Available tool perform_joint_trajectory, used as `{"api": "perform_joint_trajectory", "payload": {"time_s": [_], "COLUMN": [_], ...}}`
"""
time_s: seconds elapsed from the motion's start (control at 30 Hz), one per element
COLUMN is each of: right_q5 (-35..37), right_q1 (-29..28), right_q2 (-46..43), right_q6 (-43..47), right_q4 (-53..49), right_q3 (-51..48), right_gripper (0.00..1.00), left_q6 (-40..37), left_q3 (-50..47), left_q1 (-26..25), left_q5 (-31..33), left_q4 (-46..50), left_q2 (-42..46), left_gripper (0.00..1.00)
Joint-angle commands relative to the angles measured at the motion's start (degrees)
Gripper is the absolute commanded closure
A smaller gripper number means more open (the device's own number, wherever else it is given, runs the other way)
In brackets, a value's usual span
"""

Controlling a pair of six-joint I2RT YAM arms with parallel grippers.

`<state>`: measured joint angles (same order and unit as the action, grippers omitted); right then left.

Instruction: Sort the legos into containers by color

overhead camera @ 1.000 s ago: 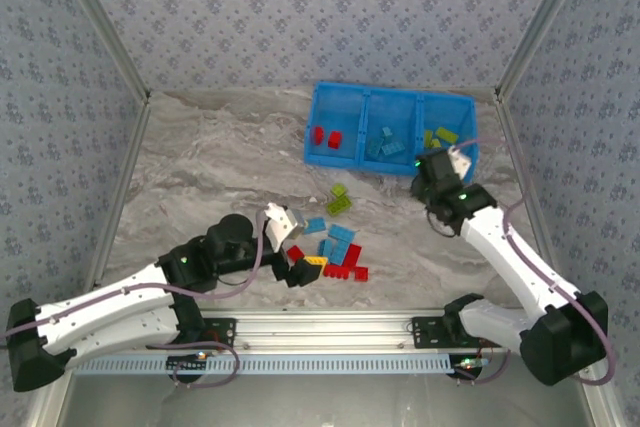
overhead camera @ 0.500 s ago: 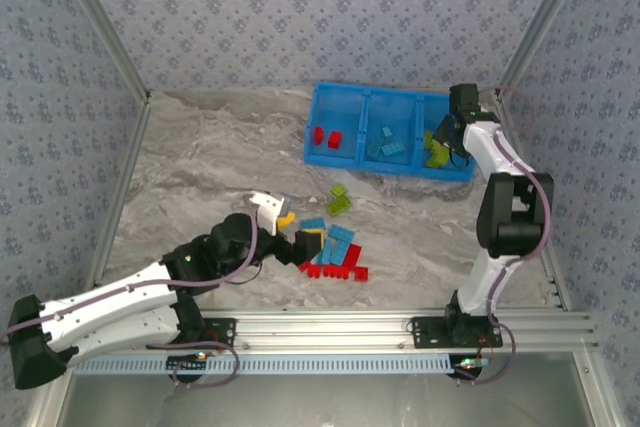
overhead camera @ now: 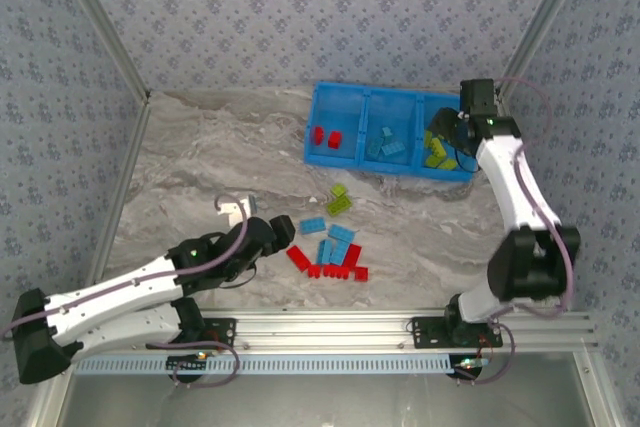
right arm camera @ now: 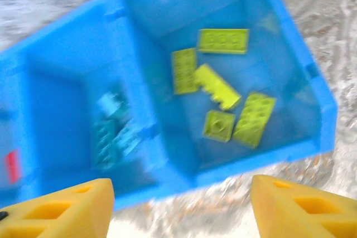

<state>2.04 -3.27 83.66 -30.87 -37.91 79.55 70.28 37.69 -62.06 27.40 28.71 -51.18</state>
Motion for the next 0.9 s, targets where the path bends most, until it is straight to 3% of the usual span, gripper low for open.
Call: {"api": "perform_joint_trajectory", "payload": {"time_s": [0.0, 0.17, 0.37, 0.77, 0.87], "right_q5": [-4.85, -8.7, -10.24, -6.19, -6.24], "right_q1": [-7.38, -21.99, -32.5, -35.29, -35.23], "right_q2": [-10.34, -20.71, -25.9, -24.28, -23.21], "right_q6": [3.5, 5.86, 2.36, 1.41, 1.53], "right_q4": [-3.78, -6.84, -10.46, -13.26, -13.29], "right_q3": [-4.54, -13.71, -20.51, -20.23, -19.62], "right_gripper": [0.27, 0.2, 0.16, 0.15, 0.15], "left_q6": [14.01, 20.31, 19.79, 17.38, 16.99], "left_q3": [1.94, -0.5, 2.51, 4.38, 4.53], "left_q1": [-0.43, -0.49, -0.52, -0.43, -0.42], "left_q5": [-4.14, -12.88, -14.39, -15.14, -14.33], "left_q4": [8.43, -1.38, -2.78, -8.05, -7.6], "left_q2": [-2.86, -9.32, -19.88, -31.0, -32.17], "left_gripper": [0.11, 0.11, 0.08, 0.17, 0.26]}}
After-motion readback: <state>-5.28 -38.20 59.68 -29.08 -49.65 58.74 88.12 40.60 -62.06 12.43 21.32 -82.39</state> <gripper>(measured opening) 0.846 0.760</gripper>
